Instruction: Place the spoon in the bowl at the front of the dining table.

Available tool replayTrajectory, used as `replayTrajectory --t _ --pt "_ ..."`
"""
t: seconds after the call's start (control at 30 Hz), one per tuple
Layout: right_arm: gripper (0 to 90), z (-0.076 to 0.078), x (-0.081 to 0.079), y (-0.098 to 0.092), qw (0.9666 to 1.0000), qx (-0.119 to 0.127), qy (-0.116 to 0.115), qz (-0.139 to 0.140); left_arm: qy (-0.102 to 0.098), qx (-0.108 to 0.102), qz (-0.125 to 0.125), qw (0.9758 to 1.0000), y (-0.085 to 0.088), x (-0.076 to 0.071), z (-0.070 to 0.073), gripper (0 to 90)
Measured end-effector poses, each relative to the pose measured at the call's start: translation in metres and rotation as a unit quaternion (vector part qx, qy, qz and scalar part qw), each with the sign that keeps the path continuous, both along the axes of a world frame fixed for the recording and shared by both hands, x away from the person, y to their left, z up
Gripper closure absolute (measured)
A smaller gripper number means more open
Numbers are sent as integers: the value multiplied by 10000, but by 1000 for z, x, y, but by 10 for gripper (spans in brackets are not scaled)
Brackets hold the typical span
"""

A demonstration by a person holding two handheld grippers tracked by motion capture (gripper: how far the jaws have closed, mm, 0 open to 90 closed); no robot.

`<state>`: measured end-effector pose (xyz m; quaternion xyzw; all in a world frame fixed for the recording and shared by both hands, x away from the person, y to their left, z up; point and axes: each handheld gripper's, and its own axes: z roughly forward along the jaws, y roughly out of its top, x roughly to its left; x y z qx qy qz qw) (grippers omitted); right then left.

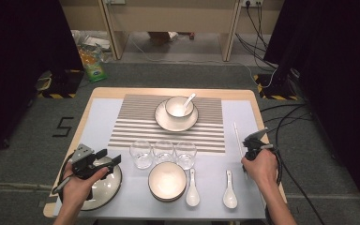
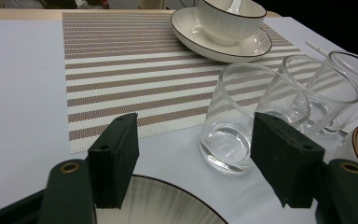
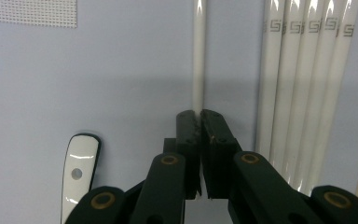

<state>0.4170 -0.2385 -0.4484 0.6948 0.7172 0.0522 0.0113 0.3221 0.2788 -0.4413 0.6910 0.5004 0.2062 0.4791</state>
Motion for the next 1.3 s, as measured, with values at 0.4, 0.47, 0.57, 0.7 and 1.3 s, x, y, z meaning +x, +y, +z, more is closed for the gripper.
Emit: replayTrajectory --t 0.4,0.47,0.57,0.7,1.3 --pt "865 0 1 -3 9999 87 58 -27 17 15 -1 10000 0 0 -1 319" --pt "865 0 1 -3 9999 104 55 -30 21 2 9 10000 1 0 -1 319" --pt "865 0 1 -5 9999 153 36 5 22 24 14 10000 1 0 -1 319" --pt "866 0 -1 -6 9998 171 -34 34 25 34 -2 10000 1 1 -1 319" --pt "866 6 -6 -7 9987 422 -262 -98 19 28 11 10000 1 0 -1 319"
